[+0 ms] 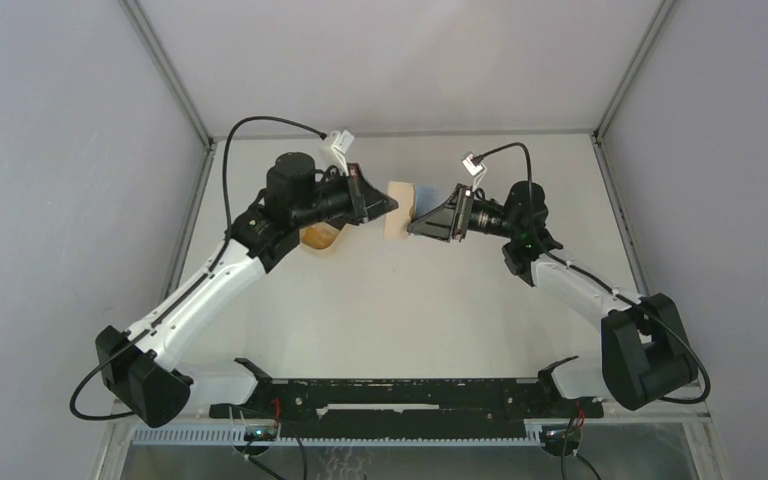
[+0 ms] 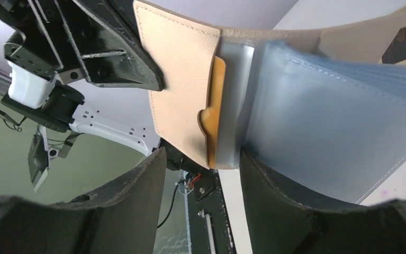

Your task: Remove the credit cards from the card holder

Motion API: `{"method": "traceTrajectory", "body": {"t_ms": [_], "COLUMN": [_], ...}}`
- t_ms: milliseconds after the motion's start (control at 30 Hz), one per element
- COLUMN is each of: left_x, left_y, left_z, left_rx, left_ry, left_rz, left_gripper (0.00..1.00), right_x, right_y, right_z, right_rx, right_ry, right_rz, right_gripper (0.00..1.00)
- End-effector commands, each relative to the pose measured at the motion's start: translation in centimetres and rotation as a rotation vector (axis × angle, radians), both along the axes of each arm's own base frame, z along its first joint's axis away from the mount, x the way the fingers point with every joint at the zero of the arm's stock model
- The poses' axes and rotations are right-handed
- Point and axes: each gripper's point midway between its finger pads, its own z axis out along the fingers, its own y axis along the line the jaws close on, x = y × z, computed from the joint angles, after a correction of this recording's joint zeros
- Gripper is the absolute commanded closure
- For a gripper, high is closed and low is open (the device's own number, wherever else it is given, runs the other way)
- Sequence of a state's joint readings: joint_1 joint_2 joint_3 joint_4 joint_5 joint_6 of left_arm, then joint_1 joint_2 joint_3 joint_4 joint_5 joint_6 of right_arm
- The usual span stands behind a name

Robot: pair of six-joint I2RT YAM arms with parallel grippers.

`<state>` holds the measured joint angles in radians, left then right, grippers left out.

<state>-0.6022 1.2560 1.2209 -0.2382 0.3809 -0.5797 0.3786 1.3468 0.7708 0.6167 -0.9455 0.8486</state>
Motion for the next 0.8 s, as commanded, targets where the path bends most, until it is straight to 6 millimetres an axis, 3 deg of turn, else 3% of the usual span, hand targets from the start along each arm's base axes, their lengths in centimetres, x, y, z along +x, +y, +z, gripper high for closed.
{"method": "traceTrajectory", "body": {"t_ms": [0, 300, 767], "left_x": [-1.1, -1.2, -0.8], "left_y": [-0.1, -0.1, 0.2], "left_z": [2.8, 2.2, 2.1], "left_rx": [-0.094, -0.099, -0.112], "left_ry": [-0.068, -0.05, -0.046], "left_rz": [-0.045, -0.056, -0.045], "left_gripper": [1.0, 1.0, 1.0], "right_x": [0.3, 0.8, 0.6], "right_y": [-0.6, -1.3, -0.8], "right_z": [2.9, 4.6, 4.7], "right_rx": [0.063, 0.126, 0.146], "right_ry": [-0.102, -0.131, -0.113], "right_rz": [-0.008, -0.011, 0.035], "right_gripper": [0.39, 0.62, 0.73]}}
